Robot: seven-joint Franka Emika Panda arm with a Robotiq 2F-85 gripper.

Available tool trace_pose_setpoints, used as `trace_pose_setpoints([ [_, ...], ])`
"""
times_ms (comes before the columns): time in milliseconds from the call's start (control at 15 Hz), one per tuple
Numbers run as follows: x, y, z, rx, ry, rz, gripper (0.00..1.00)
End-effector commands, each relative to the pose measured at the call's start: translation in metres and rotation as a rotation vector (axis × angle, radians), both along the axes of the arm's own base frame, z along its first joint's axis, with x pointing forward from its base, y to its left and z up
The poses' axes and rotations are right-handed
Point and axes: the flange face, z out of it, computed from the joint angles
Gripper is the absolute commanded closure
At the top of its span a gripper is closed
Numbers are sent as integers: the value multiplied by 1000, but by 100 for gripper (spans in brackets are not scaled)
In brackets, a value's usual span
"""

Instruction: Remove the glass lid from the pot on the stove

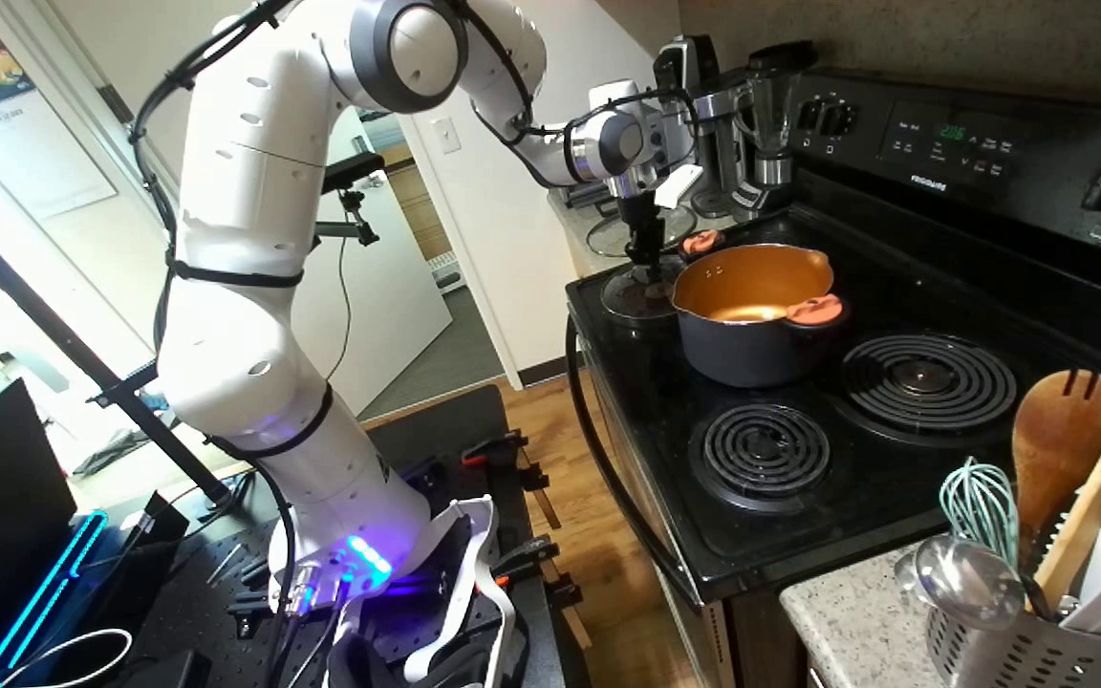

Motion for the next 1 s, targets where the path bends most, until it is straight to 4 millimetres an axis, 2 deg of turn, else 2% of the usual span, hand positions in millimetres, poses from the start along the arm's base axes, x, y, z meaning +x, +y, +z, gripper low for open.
trace_pose_setpoints([
  [0,5,3,12,-16,-4,3,87],
  [67,5,2,12,-17,-3,0,60],
  [200,6,3,15,-10,1,-14,52],
  [667,6,9,32,-7,-6,0,1],
  [933,-4,18,53,10,-18,6,0],
])
